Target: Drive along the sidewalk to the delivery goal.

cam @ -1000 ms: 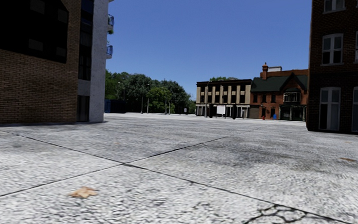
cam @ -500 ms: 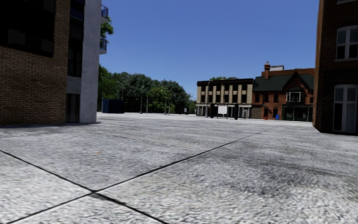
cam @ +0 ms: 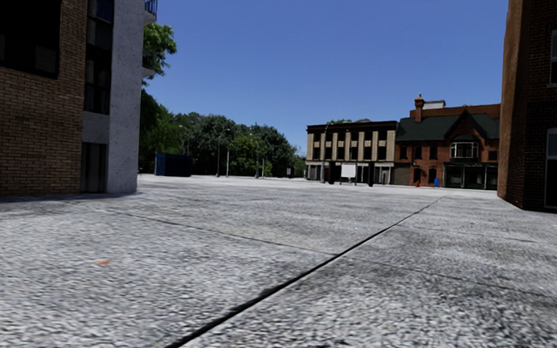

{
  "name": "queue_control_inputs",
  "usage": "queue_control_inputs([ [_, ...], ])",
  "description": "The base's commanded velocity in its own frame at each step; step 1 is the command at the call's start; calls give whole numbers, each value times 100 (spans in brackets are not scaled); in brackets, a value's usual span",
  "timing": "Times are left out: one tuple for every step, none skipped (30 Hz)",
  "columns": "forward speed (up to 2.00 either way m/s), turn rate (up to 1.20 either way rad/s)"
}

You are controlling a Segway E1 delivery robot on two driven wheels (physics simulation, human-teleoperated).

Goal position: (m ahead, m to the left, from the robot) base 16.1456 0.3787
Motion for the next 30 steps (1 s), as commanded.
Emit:
queue_control_inputs([
  [200, 0],
  [200, 0],
  [200, 0],
  [200, 0],
  [200, 0],
  [200, 0],
  [200, 0],
  [200, 0],
  [200, 0],
  [200, 0],
  [200, 0],
  [200, 0],
  [200, 0],
  [200, 0],
  [200, 0],
  [200, 0],
  [200, 0],
  [200, 0],
  [200, 0],
  [200, 0],
  [200, 0],
  [200, 0],
  [200, 0],
  [200, 0],
  [200, 0],
  [200, 0],
  [200, 0],
  [200, 0],
  [200, 0],
  [200, 0],
])
